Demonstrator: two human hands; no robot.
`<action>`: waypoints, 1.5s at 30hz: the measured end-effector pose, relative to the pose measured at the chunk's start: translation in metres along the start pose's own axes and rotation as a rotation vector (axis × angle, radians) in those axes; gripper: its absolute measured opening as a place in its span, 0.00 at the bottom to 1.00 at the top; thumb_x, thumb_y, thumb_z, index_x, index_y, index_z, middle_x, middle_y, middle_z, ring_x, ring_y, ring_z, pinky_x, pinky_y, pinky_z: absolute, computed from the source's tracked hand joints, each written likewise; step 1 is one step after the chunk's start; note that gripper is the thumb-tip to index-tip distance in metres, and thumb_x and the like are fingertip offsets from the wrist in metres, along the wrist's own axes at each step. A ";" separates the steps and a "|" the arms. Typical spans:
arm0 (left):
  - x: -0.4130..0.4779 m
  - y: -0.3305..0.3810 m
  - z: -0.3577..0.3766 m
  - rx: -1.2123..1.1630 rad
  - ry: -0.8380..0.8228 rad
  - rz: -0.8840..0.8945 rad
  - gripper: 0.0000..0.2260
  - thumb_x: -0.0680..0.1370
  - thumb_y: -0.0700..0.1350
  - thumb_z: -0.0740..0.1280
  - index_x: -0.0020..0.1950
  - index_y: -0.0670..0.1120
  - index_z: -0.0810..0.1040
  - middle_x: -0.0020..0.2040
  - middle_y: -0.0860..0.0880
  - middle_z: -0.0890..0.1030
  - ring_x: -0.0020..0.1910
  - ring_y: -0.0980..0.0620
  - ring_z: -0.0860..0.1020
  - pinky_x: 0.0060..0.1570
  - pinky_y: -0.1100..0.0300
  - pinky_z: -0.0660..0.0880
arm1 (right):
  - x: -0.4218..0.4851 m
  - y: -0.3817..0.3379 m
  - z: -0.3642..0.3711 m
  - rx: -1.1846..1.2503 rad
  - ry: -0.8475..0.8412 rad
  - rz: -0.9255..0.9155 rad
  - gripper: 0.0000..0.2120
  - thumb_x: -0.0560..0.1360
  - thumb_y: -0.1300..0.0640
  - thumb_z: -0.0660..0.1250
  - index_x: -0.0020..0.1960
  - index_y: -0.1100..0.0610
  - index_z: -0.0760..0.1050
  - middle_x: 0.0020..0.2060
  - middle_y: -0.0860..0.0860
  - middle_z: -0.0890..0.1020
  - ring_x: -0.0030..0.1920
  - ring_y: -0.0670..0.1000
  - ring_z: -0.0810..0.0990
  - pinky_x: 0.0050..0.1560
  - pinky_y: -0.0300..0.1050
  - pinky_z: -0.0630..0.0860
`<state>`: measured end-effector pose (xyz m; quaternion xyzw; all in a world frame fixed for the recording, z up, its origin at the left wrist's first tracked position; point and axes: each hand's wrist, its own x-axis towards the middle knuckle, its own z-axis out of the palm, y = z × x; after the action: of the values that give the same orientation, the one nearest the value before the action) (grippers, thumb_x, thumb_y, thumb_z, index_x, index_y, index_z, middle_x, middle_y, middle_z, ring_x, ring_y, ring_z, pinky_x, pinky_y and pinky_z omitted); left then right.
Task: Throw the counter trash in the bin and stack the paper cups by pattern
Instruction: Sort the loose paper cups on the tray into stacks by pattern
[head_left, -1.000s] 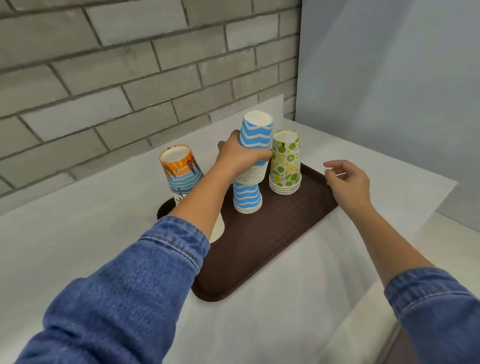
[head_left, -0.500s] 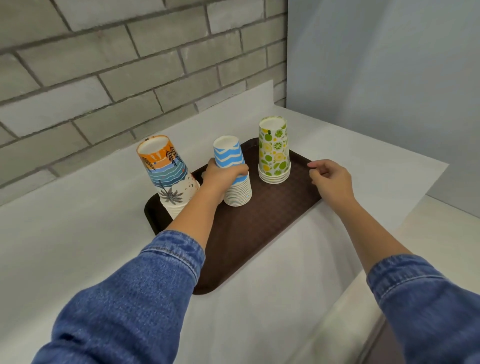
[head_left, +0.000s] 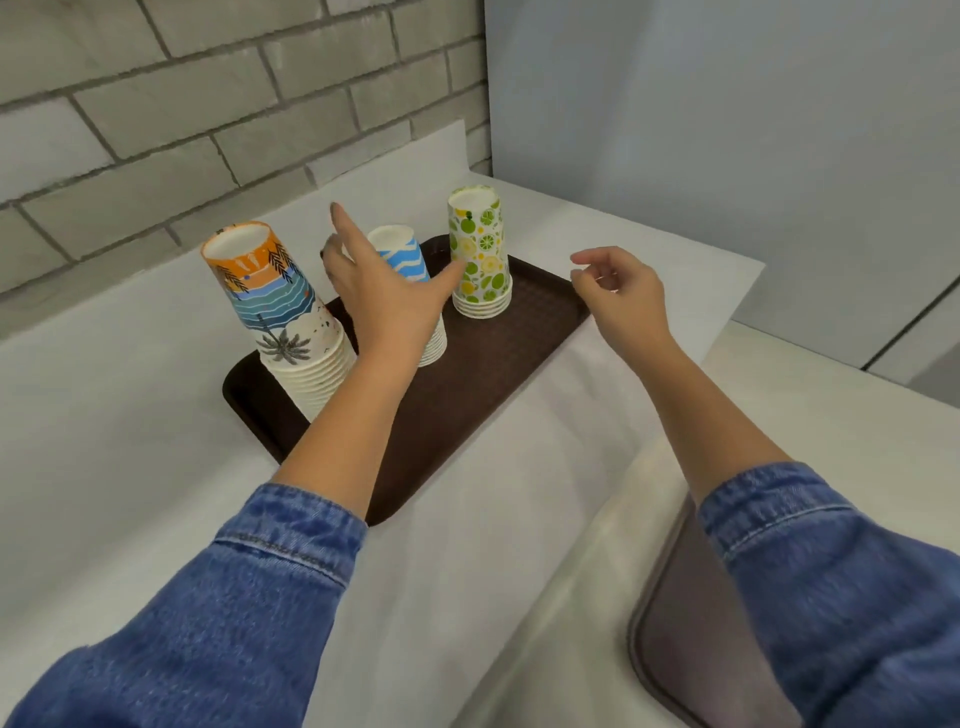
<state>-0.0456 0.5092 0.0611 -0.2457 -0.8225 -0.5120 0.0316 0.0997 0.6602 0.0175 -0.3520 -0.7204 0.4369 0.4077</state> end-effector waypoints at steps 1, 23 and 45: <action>-0.010 0.005 -0.001 0.018 0.018 0.091 0.51 0.65 0.57 0.76 0.77 0.45 0.49 0.73 0.39 0.56 0.74 0.43 0.56 0.73 0.49 0.59 | -0.009 -0.007 -0.008 0.005 0.019 -0.013 0.07 0.73 0.58 0.67 0.51 0.54 0.81 0.35 0.44 0.77 0.32 0.35 0.73 0.39 0.26 0.69; -0.294 0.021 0.130 0.143 -0.804 0.238 0.20 0.74 0.51 0.69 0.64 0.47 0.73 0.70 0.43 0.64 0.72 0.47 0.60 0.71 0.52 0.60 | -0.247 -0.015 -0.309 -0.448 0.445 -0.300 0.31 0.73 0.45 0.69 0.70 0.56 0.65 0.64 0.49 0.69 0.65 0.50 0.70 0.63 0.42 0.69; -0.375 -0.034 0.183 0.862 -1.073 0.163 0.29 0.80 0.53 0.61 0.77 0.55 0.52 0.78 0.43 0.48 0.77 0.40 0.48 0.73 0.40 0.53 | -0.281 0.197 -0.357 0.139 -0.241 0.434 0.55 0.52 0.33 0.77 0.72 0.50 0.59 0.65 0.47 0.73 0.63 0.41 0.74 0.61 0.37 0.72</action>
<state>0.3045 0.5144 -0.1675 -0.4916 -0.8333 0.0565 -0.2463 0.5664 0.6132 -0.1398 -0.4148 -0.6396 0.6015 0.2390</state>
